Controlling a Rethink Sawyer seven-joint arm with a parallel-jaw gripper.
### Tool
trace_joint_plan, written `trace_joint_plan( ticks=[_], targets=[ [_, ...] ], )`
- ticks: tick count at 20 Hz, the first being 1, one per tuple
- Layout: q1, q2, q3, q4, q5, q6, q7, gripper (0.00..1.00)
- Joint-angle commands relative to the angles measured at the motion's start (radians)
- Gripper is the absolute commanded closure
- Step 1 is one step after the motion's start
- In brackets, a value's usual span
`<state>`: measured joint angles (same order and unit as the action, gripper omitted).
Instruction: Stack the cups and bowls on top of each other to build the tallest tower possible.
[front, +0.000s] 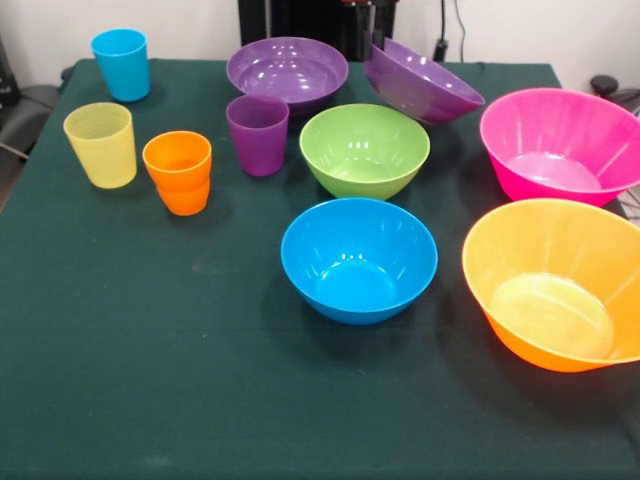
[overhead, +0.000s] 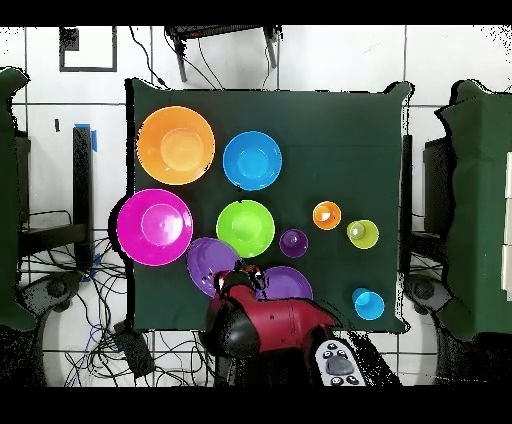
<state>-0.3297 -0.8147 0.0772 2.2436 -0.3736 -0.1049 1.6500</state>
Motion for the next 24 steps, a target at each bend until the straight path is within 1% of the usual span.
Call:
trace_joint_plan(
  ticks=[1, 2, 5, 9, 11, 13, 15, 19, 22, 24],
  targets=[
    [-0.018, -0.001, 0.118, 0.027, 0.035, 0.136, 0.134, 1.0],
    [-0.02, -0.002, 0.119, 0.028, 0.035, 0.139, 0.132, 1.0],
    [-0.038, -0.037, 0.142, 0.046, 0.043, 0.17, 0.125, 1.0],
    [-0.107, -0.135, 0.226, 0.096, 0.074, 0.255, 0.097, 1.0],
    [-0.129, -0.153, 0.252, 0.103, 0.083, 0.271, 0.093, 1.0],
    [-0.147, -0.136, 0.27, 0.101, 0.078, 0.253, 0.102, 1.0],
    [-0.176, -0.124, 0.312, 0.101, 0.079, 0.244, 0.104, 1.0],
    [-0.197, -0.145, 0.338, 0.12, 0.099, 0.282, 0.103, 1.0],
    [-0.238, -0.187, 0.381, 0.157, 0.124, 0.316, 0.092, 1.0],
    [-0.248, -0.219, 0.393, 0.183, 0.13, 0.323, 0.087, 1.0]
  ],
)
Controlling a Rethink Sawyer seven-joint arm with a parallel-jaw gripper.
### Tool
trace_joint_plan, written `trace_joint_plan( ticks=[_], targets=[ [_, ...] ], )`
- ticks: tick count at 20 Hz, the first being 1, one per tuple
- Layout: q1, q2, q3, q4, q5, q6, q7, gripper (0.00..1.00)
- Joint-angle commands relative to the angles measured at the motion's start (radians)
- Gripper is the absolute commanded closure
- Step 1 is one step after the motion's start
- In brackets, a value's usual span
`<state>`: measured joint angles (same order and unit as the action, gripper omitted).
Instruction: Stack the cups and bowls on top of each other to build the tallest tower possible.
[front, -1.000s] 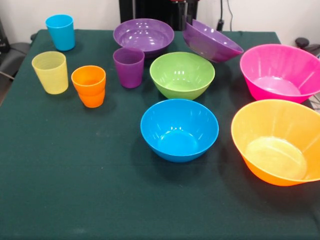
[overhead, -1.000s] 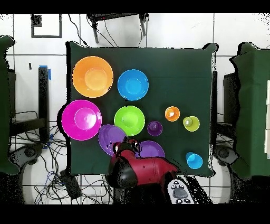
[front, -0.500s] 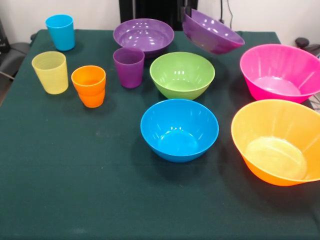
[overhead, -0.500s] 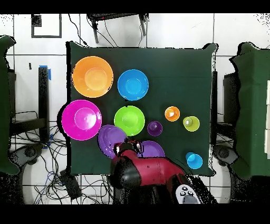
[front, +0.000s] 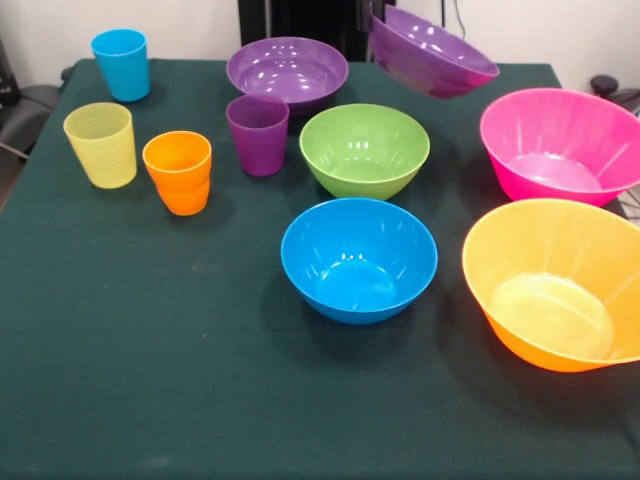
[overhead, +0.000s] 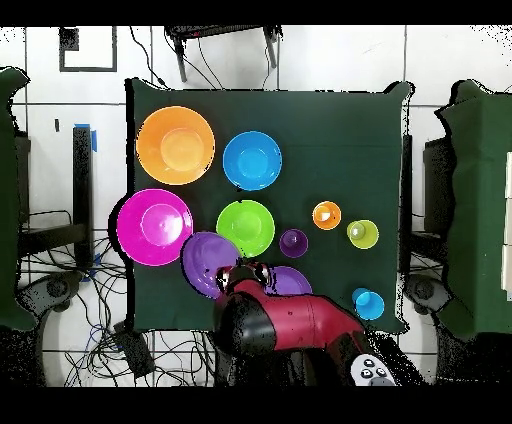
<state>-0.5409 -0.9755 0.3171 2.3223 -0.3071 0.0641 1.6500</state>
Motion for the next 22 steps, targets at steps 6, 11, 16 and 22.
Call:
trace_joint_plan(
  ticks=[6, 11, 16, 22],
  targets=[
    [-0.049, -0.098, 0.174, 0.142, 0.054, 0.135, 0.077, 1.0],
    [-0.089, -0.023, 0.177, 0.162, -0.008, 0.045, 0.084, 1.0],
    [-0.053, -0.068, 0.134, 0.194, -0.035, 0.031, 0.089, 1.0],
    [-0.01, -0.064, 0.061, 0.211, -0.084, -0.012, 0.102, 1.0]
  ],
)
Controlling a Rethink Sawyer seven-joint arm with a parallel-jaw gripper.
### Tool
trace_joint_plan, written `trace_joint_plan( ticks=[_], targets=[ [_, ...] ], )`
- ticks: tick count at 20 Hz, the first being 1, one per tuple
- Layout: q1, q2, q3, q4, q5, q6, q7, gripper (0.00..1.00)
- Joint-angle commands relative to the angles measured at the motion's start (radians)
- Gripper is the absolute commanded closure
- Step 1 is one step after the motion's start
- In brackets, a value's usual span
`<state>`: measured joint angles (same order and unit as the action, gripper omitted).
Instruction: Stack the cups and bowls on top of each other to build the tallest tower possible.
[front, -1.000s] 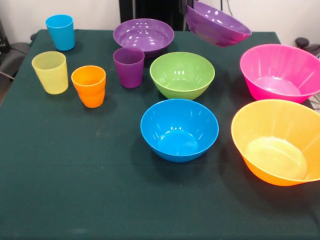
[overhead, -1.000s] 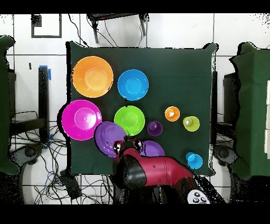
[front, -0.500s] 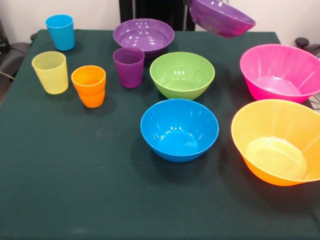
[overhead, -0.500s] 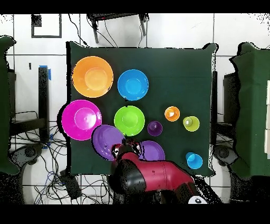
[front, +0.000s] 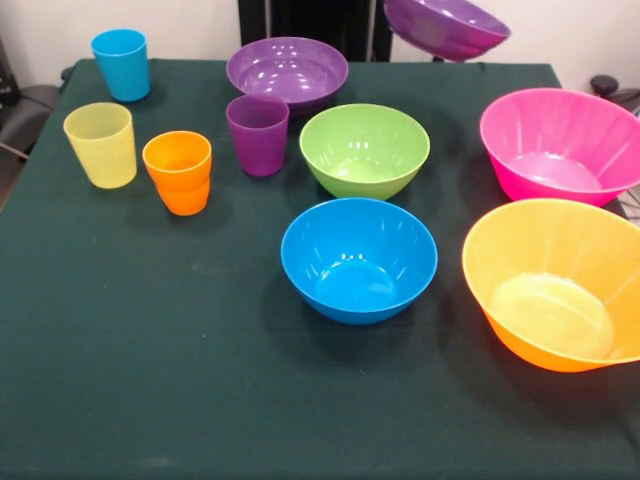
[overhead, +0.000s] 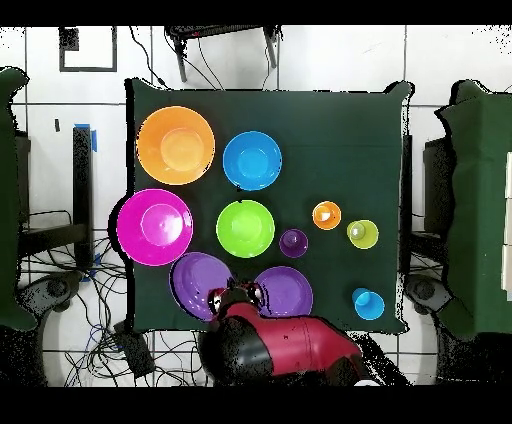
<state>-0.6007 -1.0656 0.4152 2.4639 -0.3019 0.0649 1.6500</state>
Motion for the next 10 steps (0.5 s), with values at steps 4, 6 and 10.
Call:
trace_joint_plan(
  ticks=[4, 6, 10],
  targets=[
    [0.081, 0.081, -0.059, 0.008, -0.101, -0.031, 0.106, 1.0],
    [0.088, 0.085, -0.045, -0.026, -0.082, -0.011, 0.108, 1.0],
    [0.056, 0.045, 0.034, -0.055, -0.008, 0.07, 0.099, 1.0]
  ],
)
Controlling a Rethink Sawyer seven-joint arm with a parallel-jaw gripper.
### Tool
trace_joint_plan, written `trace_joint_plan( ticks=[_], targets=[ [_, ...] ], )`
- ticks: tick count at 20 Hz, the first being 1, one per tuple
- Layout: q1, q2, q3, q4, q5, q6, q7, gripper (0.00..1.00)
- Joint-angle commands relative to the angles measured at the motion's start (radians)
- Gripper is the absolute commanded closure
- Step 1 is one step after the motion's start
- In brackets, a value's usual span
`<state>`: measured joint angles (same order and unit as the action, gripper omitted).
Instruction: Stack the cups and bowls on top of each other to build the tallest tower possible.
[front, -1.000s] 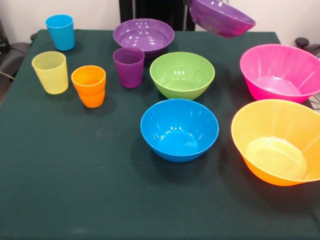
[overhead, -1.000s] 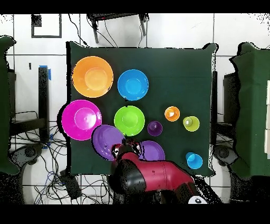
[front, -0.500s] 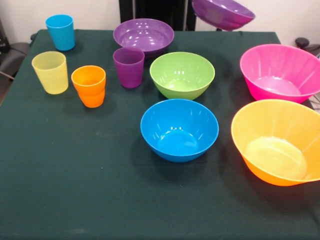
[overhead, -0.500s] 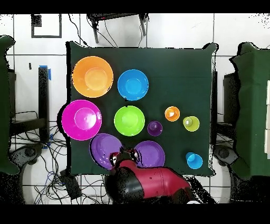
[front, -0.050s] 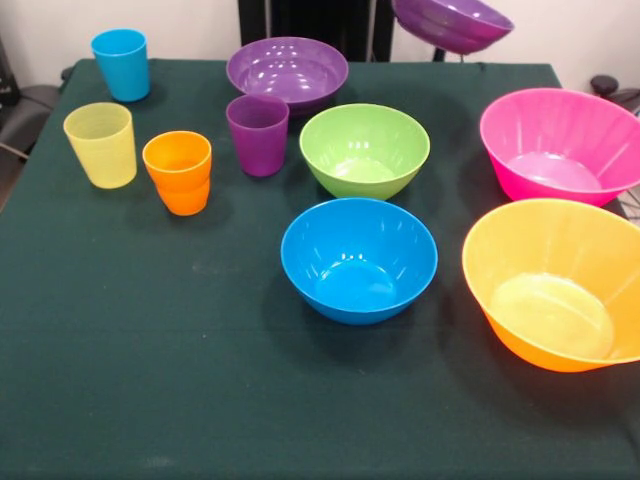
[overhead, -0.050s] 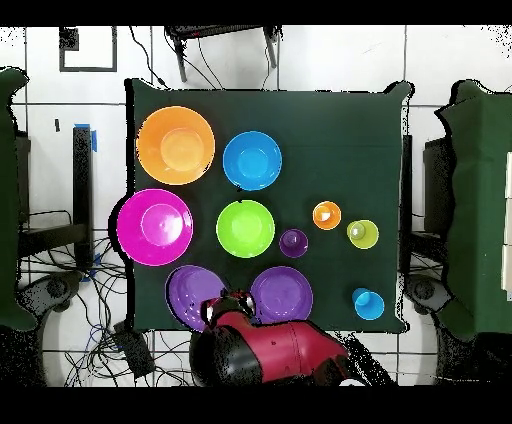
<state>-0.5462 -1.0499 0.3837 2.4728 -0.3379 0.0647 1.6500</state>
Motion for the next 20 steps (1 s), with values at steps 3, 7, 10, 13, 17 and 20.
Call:
trace_joint_plan(
  ticks=[3, 7, 10, 13, 17, 20],
  targets=[
    [-0.01, 0.013, 0.094, -0.079, 0.064, 0.114, 0.092, 1.0],
    [0.024, 0.039, 0.053, -0.095, 0.055, 0.089, 0.108, 1.0],
    [0.048, 0.065, 0.026, -0.129, 0.054, 0.095, 0.114, 1.0],
    [0.069, 0.092, 0.0, -0.159, 0.045, 0.089, 0.115, 1.0],
    [0.079, 0.121, -0.003, -0.196, 0.05, 0.1, 0.112, 1.0],
    [0.108, 0.177, -0.046, -0.235, 0.048, 0.059, 0.134, 1.0]
  ],
)
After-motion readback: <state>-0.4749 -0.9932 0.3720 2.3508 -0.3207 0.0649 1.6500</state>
